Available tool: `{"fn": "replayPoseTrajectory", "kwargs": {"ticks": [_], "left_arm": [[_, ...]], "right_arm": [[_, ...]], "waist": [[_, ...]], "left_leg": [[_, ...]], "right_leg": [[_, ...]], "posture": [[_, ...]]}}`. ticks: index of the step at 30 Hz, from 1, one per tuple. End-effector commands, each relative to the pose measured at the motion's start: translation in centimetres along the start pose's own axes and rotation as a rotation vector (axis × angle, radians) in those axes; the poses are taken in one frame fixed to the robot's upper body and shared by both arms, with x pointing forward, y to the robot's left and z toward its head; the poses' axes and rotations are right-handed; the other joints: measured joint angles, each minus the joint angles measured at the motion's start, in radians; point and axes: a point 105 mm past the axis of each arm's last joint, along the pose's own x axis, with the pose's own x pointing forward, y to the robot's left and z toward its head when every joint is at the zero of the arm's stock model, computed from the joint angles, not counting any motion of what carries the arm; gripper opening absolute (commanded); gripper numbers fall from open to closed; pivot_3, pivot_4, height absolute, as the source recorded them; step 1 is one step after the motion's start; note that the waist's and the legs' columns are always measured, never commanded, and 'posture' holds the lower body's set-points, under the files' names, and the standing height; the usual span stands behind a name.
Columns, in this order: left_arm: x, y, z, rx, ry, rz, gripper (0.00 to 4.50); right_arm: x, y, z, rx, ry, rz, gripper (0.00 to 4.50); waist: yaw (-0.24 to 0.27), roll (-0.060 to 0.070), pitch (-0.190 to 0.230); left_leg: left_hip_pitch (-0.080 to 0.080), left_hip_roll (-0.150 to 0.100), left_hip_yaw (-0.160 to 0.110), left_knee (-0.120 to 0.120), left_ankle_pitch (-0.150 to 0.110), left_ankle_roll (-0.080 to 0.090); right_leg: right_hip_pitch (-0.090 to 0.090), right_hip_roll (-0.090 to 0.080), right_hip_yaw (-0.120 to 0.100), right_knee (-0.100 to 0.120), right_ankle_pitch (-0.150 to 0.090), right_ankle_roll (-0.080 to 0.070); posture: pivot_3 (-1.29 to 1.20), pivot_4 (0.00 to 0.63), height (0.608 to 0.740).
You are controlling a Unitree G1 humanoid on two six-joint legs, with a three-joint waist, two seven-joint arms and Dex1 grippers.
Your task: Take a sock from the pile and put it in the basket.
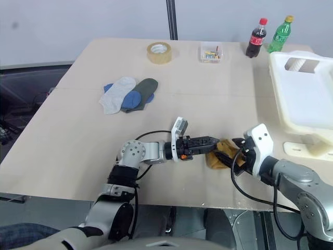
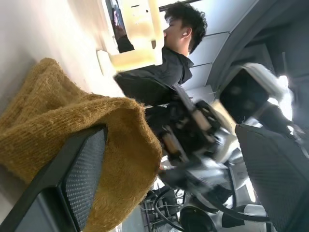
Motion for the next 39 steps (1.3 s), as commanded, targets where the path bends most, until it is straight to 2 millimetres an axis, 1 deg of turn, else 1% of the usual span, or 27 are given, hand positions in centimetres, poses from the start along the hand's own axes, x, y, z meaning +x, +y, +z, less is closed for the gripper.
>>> {"fn": "replayPoseTrajectory", "kwargs": {"ticks": [1,3,5,8,9,11,13,15,18,19,22,23,24,26,28,31,34,37,39], "left_arm": [[0.2,-0.6,-0.1,0.023,0.001,-0.024,4.5],[0.2,-0.6,0.0,0.032,0.0,-0.023,4.5],[0.1,-0.6,0.2,0.039,-0.01,-0.02,4.5],[0.0,-0.6,0.2,0.05,-0.01,-0.018,4.5],[0.0,-0.7,0.1,0.061,-0.009,-0.016,4.5],[0.0,-0.7,0.1,0.07,-0.008,-0.015,4.5],[0.0,-0.7,0.1,0.076,-0.008,-0.014,4.5],[0.1,-0.6,0.1,0.079,-0.01,-0.01,4.5],[0.1,-0.5,0.0,0.084,-0.008,-0.006,4.5],[0.1,-0.5,0.0,0.092,-0.004,-0.003,4.5],[-0.1,-0.6,-0.2,0.147,0.011,0.02,4.5],[-0.3,-0.4,-0.3,0.211,0.033,0.054,4.5],[-0.6,-0.3,-0.6,0.283,0.061,0.088,4.5],[-1.4,0.2,-1.0,0.502,0.118,0.187,4.5],[-2.4,0.3,-1.1,0.697,0.163,0.255,4.5],[-3.7,-0.2,-1.2,0.878,0.176,0.282,4.5],[-5.1,-0.6,-1.3,1.096,0.22,0.314,4.5],[-5.9,-1.4,-0.8,1.242,0.181,0.315,4.5],[-5.9,-1.9,-0.4,1.285,0.127,0.306,4.5]], "right_arm": [[0.2,-1.7,-0.8,-0.008,0.033,-0.104,4.43],[0.3,-1.9,-1.8,-0.02,0.085,-0.107,4.43],[0.3,-1.2,-2.6,0.001,0.119,-0.063,4.43],[0.4,-0.1,-2.9,0.017,0.131,0.011,4.43],[0.5,0.4,-2.9,0.03,0.125,0.04,4.19],[0.6,0.8,-2.7,0.053,0.109,0.066,3.66],[0.7,1.0,-2.4,0.069,0.091,0.082,2.73],[0.9,1.1,-2.1,0.08,0.074,0.091,1.89],[1.0,1.0,-1.9,0.089,0.065,0.091,0.38],[1.1,1.0,-1.9,0.091,0.067,0.09,0.02],[1.2,0.9,-2.2,0.103,0.073,0.089,0.01],[1.3,0.9,-2.3,0.108,0.076,0.087,0.01],[1.3,0.8,-2.4,0.109,0.082,0.083,0.01],[1.3,0.5,-2.7,0.113,0.095,0.069,0.01],[1.4,0.2,-2.8,0.113,0.102,0.062,0.01],[1.3,-0.3,-2.9,0.115,0.106,0.054,0.01],[1.2,-1.0,-2.8,0.11,0.108,0.038,0.01],[1.0,-2.0,-2.3,0.097,0.094,0.024,0.01],[0.9,-2.4,-1.4,0.094,0.068,0.027,0.01]], "waist": [[-0.001,0.0,0.0],[-0.002,0.0,0.0],[-0.003,0.0,0.0],[-0.006,0.0,0.0],[-0.007,0.0,0.0],[-0.01,0.0,0.0],[-0.011,0.0,0.0],[-0.012,0.0,0.0],[-0.012,0.0,0.0],[-0.012,0.0,0.0],[-0.012,0.0,0.0],[-0.013,0.0,0.0],[-0.015,0.0,0.0],[-0.016,0.0,0.0],[-0.014,0.001,-0.001],[-0.013,0.001,-0.001],[-0.012,0.001,-0.001],[-0.011,0.001,0.0],[-0.006,0.001,0.0]], "left_leg": [[0.0,0.0,0.0,0.0,0.0,0.0],[0.0,0.0,0.0,0.0,0.0,0.0],[0.0,0.0,0.0,0.0,0.0,0.0],[0.0,0.0,0.0,0.0,0.0,0.0],[0.0,0.0,0.0,0.0,0.0,0.0],[0.0,0.0,0.0,0.0,-0.001,0.002],[0.0,0.001,0.0,0.0,-0.001,0.002],[0.0,0.001,0.0,0.0,-0.001,0.002],[0.0,0.001,0.0,0.0,-0.002,0.003],[0.0,0.001,0.0,0.0,-0.002,0.003],[0.0,0.0,0.0,0.0,-0.001,0.002],[0.0,0.001,0.0,0.0,-0.001,0.002],[0.0,0.001,0.0,0.0,-0.001,0.002],[0.001,0.001,0.001,-0.001,0.0,-0.001],[0.002,0.001,0.001,-0.001,0.001,-0.001],[0.002,0.002,0.002,-0.001,0.0,0.0],[0.002,0.002,0.002,-0.001,-0.002,0.003],[0.001,0.002,0.002,-0.002,-0.002,0.003],[0.001,0.002,0.001,-0.002,-0.002,0.003]], "right_leg": [[0.0,0.0,0.0,0.0,0.0,0.0],[0.0,0.0,0.0,0.0,0.0,0.0],[0.0,0.0,0.0,0.0,0.0,0.0],[0.0,0.0,0.0,0.0,0.0,0.0],[0.0,0.0,0.0,0.0,0.0,0.0],[0.0,0.0,0.0,0.0,0.0,0.0],[0.0,0.001,0.0,0.0,0.0,0.0],[0.0,0.001,0.0,0.0,0.0,0.0],[0.0,0.001,0.0,0.0,0.0,0.0],[0.0,0.001,0.0,0.0,0.0,0.0],[0.0,0.001,0.0,0.0,0.0,0.0],[0.0,0.001,0.0,0.0,0.0,0.0],[0.0,0.001,0.0,0.0,0.0,0.0],[0.0,0.001,0.001,0.0,0.0,0.0],[0.0,0.001,0.002,0.0,0.0,0.0],[0.0,0.001,0.003,0.0,0.0,0.0],[0.0,0.0,0.003,-0.001,0.0,-0.001],[0.0,0.0,0.003,-0.002,0.0,-0.001],[0.0,-0.001,0.003,-0.003,0.0,0.0]], "posture": [[0.0,0.15,0.738],[0.0,0.15,0.738],[0.0,0.15,0.738],[0.0,0.15,0.738],[0.0,0.15,0.738],[0.0,0.15,0.738],[0.0,0.15,0.738],[0.0,0.15,0.738],[0.0,0.15,0.738],[0.0,0.15,0.738],[0.0,0.15,0.738],[0.0,0.15,0.738],[0.0,0.15,0.738],[0.0,0.15,0.738],[0.0,0.15,0.738],[0.0,0.15,0.738],[0.0,0.15,0.738],[0.0,0.15,0.738],[0.0,0.15,0.738]]}}
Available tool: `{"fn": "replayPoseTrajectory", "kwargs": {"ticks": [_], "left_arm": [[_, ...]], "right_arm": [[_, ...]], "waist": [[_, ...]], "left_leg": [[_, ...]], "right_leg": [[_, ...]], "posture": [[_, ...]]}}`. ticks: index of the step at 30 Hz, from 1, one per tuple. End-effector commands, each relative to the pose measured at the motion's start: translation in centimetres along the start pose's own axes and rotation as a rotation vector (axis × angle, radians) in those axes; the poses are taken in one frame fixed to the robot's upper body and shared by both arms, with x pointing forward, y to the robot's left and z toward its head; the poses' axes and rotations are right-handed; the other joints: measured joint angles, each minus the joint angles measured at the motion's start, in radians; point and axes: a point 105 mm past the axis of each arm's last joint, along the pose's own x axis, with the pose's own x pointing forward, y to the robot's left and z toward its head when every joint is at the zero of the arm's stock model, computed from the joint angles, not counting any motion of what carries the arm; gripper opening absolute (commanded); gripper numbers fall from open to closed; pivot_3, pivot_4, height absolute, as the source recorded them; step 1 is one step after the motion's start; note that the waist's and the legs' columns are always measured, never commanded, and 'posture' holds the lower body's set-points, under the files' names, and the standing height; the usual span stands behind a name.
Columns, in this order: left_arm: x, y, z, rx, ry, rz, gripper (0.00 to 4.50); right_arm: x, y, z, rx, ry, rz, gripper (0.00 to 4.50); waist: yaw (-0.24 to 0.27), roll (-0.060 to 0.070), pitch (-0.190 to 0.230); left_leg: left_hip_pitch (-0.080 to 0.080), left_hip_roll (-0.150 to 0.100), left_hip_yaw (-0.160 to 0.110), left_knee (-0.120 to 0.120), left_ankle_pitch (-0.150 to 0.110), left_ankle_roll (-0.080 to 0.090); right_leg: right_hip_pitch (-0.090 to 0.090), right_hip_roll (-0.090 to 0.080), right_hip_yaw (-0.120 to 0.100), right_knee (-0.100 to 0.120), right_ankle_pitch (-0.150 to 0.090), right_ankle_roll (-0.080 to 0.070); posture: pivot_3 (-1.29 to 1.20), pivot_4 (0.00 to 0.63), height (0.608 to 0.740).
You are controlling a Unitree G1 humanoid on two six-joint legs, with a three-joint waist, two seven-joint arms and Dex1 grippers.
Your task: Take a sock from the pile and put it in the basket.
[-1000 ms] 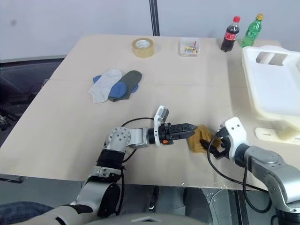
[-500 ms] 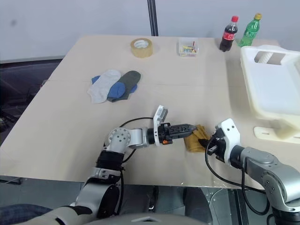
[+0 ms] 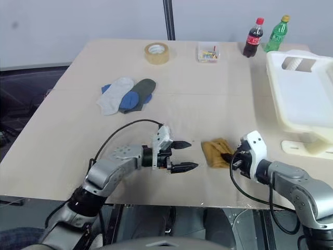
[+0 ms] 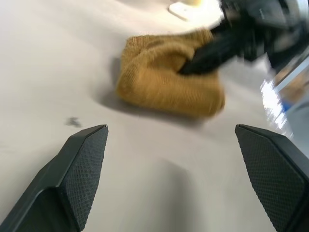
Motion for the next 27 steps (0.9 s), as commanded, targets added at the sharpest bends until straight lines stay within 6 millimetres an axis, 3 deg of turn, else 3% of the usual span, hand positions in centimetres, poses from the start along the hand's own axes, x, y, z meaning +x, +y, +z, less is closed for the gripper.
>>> {"fn": "replayPoseTrajectory", "kwargs": {"ticks": [1,9,15,23,27], "left_arm": [[-0.4,-0.1,2.5,0.134,-0.139,0.027,4.5],[0.4,0.6,6.6,0.202,-0.384,0.077,4.5],[1.8,1.4,9.1,0.223,-0.515,0.126,4.5],[2.9,1.3,9.5,0.227,-0.54,0.092,4.5],[3.3,1.0,9.4,0.239,-0.528,0.062,4.5]], "right_arm": [[-0.9,-1.5,1.9,-0.028,-0.047,-0.039,0.01],[-4.6,-3.6,9.9,-0.166,-0.204,-0.054,0.01],[-9.1,-7.3,15.1,-0.166,-0.263,-0.183,0.01],[-13.7,-16.1,14.5,-0.042,-0.217,-0.44,0.01],[-14.9,-19.4,13.2,-0.002,-0.203,-0.528,0.01]], "waist": [[0.002,0.0,0.0],[0.011,0.002,0.002],[0.016,0.004,0.004],[0.014,0.004,0.004],[0.006,0.006,0.004]], "left_leg": [[0.0,0.0,0.0,0.0,0.0,0.0],[-0.002,-0.001,0.0,0.0,0.0,0.001],[-0.003,-0.001,0.001,0.0,-0.001,0.002],[-0.005,-0.001,0.005,0.001,-0.001,0.002],[-0.003,-0.001,0.008,0.001,-0.001,0.002]], "right_leg": [[0.0,0.0,0.0,-0.001,0.0,0.0],[0.0,0.0,-0.003,-0.002,0.0,0.0],[0.0,0.0,-0.003,-0.004,0.0,0.001],[-0.001,-0.001,-0.001,-0.007,0.001,0.002],[0.0,-0.001,0.001,-0.006,0.001,0.003]], "posture": [[0.0,0.15,0.738],[0.0,0.15,0.738],[0.0,0.15,0.738],[0.0,0.15,0.738],[0.0,0.15,0.738]]}}
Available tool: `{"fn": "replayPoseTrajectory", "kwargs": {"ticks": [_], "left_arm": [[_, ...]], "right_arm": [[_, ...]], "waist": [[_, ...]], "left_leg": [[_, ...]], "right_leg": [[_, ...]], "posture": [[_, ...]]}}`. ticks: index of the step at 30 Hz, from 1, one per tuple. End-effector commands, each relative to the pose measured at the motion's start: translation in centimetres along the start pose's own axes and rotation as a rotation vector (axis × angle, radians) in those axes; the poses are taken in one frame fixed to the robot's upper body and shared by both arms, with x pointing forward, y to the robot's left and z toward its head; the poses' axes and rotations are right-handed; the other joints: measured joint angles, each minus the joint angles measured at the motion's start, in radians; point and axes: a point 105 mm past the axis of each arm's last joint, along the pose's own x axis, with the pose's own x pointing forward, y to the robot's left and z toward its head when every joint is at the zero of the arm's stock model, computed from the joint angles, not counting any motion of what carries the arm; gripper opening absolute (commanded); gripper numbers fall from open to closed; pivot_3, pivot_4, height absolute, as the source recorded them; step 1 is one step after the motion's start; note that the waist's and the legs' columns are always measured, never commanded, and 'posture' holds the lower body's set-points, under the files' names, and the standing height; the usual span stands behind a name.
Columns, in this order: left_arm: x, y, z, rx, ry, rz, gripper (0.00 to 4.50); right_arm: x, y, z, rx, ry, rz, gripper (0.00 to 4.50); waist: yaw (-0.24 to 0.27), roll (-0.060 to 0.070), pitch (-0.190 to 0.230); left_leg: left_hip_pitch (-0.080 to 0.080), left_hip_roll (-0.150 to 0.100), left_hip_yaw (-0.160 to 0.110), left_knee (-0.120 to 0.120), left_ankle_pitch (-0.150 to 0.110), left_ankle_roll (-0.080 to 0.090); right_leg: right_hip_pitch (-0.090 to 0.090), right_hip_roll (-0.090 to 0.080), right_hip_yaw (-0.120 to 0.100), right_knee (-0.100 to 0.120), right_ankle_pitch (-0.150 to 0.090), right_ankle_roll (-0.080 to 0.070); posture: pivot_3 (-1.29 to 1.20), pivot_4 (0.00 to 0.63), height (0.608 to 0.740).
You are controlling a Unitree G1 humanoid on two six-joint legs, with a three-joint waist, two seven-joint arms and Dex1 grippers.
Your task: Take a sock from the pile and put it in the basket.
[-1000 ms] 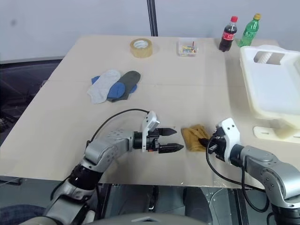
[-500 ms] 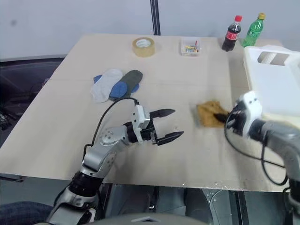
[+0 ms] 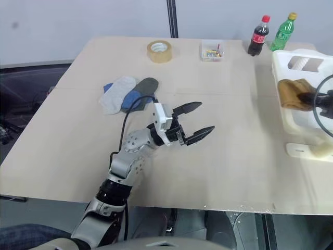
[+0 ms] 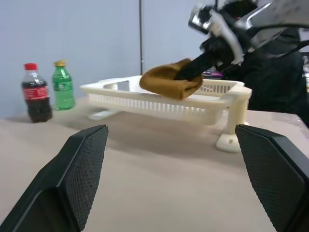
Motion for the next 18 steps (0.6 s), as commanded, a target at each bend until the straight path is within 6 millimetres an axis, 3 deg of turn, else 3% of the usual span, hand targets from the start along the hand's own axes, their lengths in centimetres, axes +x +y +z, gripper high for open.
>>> {"fn": "replayPoseTrajectory", "kwargs": {"ticks": [1,6,9,15,18], "left_arm": [[0.5,-0.5,0.5,0.037,-0.018,-0.052,4.5],[1.0,-0.2,0.4,0.018,-0.025,-0.047,4.5],[1.2,-0.2,0.3,0.029,-0.021,-0.054,4.5],[1.1,-0.4,0.4,0.027,-0.022,-0.057,4.5],[1.0,-0.3,0.4,0.021,-0.02,-0.047,4.5]], "right_arm": [[-0.7,-2.8,0.7,-0.038,-0.028,-0.083,0.01],[0.2,-4.3,-0.1,-0.048,-0.01,-0.128,2.28],[0.4,-5.6,-0.8,-0.234,0.029,-0.231,3.7],[0.3,-5.0,1.2,-0.586,-0.017,-0.268,3.7],[-0.1,-3.8,2.8,-0.66,-0.105,-0.263,3.7]], "waist": [[-0.007,0.001,0.0],[-0.019,0.001,0.0],[-0.018,0.001,0.0],[-0.018,0.002,0.0],[-0.018,0.002,0.0]], "left_leg": [[0.0,0.0,0.001,0.0,0.0,0.0],[0.001,0.0,0.002,0.0,0.0,-0.001],[0.001,0.001,0.002,0.0,0.0,-0.001],[0.001,0.0,0.003,0.0,0.001,-0.001],[0.001,0.001,0.002,0.0,0.001,-0.001]], "right_leg": [[0.0,0.0,0.0,0.0,0.0,0.0],[0.0,0.0,0.002,0.0,0.0,0.0],[0.0,0.001,0.002,0.0,0.0,0.0],[0.0,0.0,0.003,0.0,0.0,0.001],[0.0,0.001,0.003,0.001,0.0,0.001]], "posture": [[0.0,0.15,0.738],[0.0,0.15,0.738],[0.0,0.15,0.738],[0.0,0.15,0.738],[0.0,0.15,0.738]]}}
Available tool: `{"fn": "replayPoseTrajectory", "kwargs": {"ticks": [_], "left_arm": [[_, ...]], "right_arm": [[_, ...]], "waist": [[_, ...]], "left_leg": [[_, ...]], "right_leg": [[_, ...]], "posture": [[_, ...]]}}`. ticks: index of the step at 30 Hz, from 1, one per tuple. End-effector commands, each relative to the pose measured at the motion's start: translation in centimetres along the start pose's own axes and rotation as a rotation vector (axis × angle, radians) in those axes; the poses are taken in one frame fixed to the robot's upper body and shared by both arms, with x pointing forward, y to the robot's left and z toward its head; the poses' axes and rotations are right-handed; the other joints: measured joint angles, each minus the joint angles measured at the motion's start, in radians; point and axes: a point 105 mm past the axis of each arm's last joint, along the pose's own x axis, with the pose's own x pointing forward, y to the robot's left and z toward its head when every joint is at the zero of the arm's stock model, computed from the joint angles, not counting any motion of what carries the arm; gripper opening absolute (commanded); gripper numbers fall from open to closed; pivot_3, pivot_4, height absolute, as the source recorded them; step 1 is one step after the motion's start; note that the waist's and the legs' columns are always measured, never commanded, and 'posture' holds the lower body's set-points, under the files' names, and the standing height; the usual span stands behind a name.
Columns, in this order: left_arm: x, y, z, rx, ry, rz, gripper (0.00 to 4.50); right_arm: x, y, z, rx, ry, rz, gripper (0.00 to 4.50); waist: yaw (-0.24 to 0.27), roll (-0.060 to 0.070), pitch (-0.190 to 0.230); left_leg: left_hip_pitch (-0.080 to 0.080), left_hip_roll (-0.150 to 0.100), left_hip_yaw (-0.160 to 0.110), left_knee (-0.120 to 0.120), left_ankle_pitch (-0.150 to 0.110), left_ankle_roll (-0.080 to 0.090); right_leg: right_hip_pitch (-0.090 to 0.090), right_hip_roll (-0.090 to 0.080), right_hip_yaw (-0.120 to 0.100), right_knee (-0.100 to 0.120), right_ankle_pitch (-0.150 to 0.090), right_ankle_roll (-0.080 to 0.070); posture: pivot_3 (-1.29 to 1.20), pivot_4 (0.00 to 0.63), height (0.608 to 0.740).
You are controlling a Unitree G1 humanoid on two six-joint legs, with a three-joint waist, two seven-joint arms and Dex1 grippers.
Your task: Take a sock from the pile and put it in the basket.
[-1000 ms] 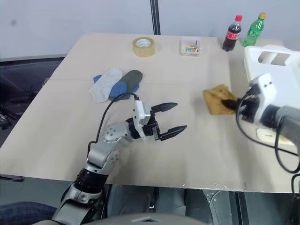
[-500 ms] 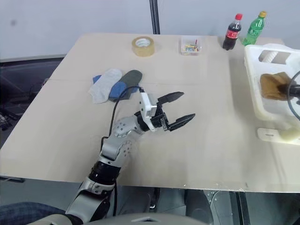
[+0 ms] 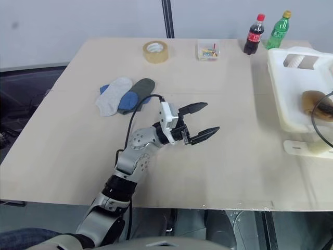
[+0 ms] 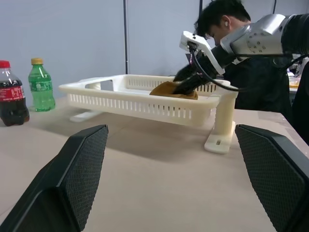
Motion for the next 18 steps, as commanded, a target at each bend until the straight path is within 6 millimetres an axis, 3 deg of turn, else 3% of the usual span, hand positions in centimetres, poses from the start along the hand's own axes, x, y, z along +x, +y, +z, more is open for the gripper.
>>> {"fn": "replayPoseTrajectory", "kwargs": {"ticks": [1,3,6,8,12,16,18], "left_arm": [[0.2,-0.3,0.9,0.016,-0.024,-0.01,4.5],[-0.3,0.0,0.3,-0.037,0.029,0.009,4.5],[-1.3,0.7,0.1,-0.041,0.061,0.054,4.5],[-2.0,1.0,0.1,-0.045,0.07,0.08,4.5],[-3.9,0.7,-0.3,-0.048,0.125,0.088,4.5],[-6.6,0.5,-0.7,-0.064,0.189,0.135,4.5],[-8.8,0.4,-1.1,-0.086,0.242,0.191,4.5]], "right_arm": [[-1.5,-1.0,4.2,-0.105,-0.158,-0.065,3.7],[-2.1,0.3,6.4,-0.061,-0.279,-0.03,3.7],[-3.4,5.7,9.7,0.043,-0.511,0.192,3.7],[-4.5,9.5,10.5,0.105,-0.605,0.343,3.7],[-6.1,17.0,9.2,0.112,-0.628,0.608,3.7],[-7.4,22.1,7.5,0.187,-0.613,0.788,3.7],[-7.6,23.5,5.8,0.225,-0.561,0.826,3.7]], "waist": [[0.0,0.0,0.0],[0.002,0.0,0.0],[-0.004,0.0,0.0],[0.001,0.0,0.0],[0.013,0.0,0.0],[0.012,0.0,0.0],[0.01,0.0,0.0]], "left_leg": [[0.0,0.0,0.0,0.0,0.0,0.0],[0.0,0.0,0.0,0.0,0.0,0.0],[0.0,0.002,-0.001,0.001,0.0,0.0],[0.0,0.003,-0.001,0.001,0.0,0.0],[0.0,0.001,-0.003,0.002,-0.001,0.001],[0.001,0.001,-0.003,0.002,-0.001,0.001],[0.001,0.001,-0.003,0.002,-0.002,0.004]], "right_leg": [[0.0,0.0,0.0,0.0,0.0,0.0],[0.0,0.0,0.0,0.0,0.0,0.0],[0.0,0.002,0.001,0.0,0.0,0.0],[0.001,0.003,0.001,0.001,0.0,0.0],[0.001,0.001,-0.001,0.001,0.0,0.0],[0.001,0.0,0.001,0.002,0.001,0.002],[0.001,0.001,0.0,0.002,0.001,0.002]], "posture": [[0.0,0.15,0.738],[0.0,0.15,0.738],[0.0,0.15,0.738],[0.0,0.15,0.738],[0.0,0.15,0.738],[0.0,0.15,0.738],[0.0,0.15,0.738]]}}
